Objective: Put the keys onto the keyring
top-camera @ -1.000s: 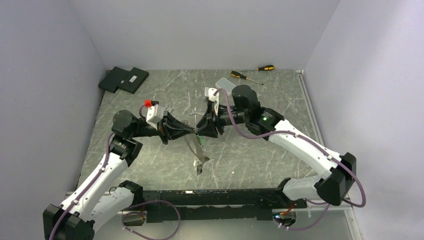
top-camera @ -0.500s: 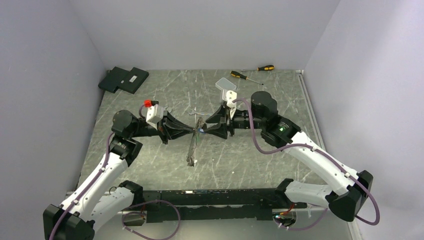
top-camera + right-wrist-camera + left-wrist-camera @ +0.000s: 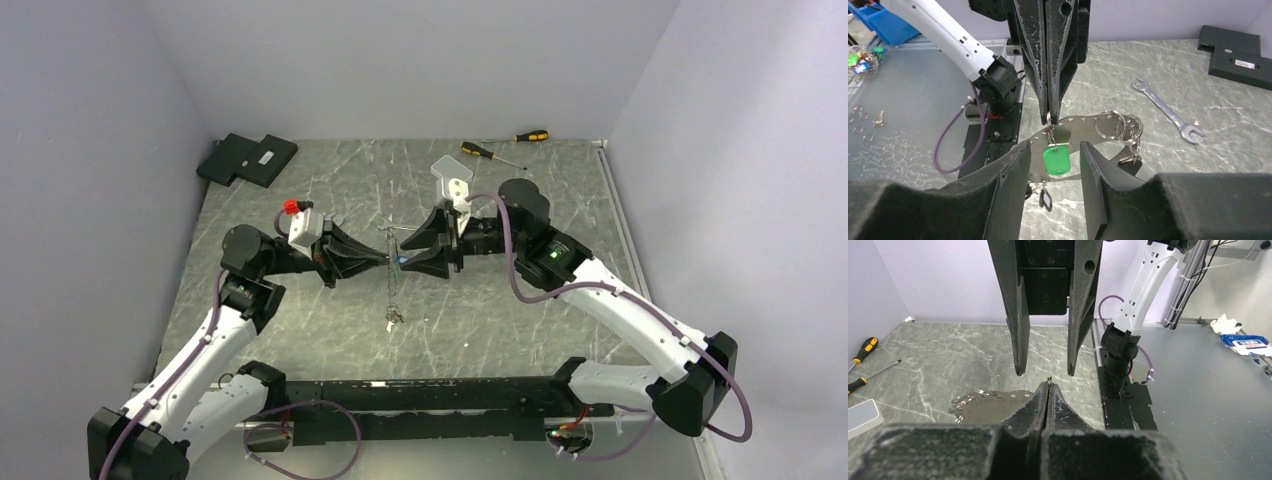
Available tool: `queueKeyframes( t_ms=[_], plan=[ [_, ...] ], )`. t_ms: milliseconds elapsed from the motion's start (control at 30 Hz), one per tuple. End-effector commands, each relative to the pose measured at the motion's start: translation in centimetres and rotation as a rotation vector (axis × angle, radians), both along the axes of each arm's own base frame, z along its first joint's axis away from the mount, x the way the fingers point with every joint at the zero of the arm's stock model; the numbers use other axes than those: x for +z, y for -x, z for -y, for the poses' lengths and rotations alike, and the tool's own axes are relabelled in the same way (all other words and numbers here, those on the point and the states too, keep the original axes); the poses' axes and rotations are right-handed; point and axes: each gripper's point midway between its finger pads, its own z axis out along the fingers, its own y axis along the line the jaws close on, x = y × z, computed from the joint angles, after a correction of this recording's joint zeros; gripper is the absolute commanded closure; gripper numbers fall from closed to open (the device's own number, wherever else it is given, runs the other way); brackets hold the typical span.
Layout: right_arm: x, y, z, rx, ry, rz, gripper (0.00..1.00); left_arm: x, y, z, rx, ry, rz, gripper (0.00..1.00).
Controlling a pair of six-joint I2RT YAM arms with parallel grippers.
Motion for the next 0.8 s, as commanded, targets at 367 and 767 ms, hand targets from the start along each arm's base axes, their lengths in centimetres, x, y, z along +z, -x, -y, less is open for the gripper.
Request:
queueKeyframes(
  t_ms=[367, 767],
  plan=[
    [1.2, 0.5, -1.1, 0.068, -0.067, 0.023, 0.61, 2.6, -1.3, 0.0, 0.074, 0.148, 0.025, 1.00],
    [0.6, -0.4, -1.4, 0.042, -0.059, 0.034, 0.63, 3.2, -1.2, 0.0, 0.065, 0.177, 0.033, 1.00]
  ],
)
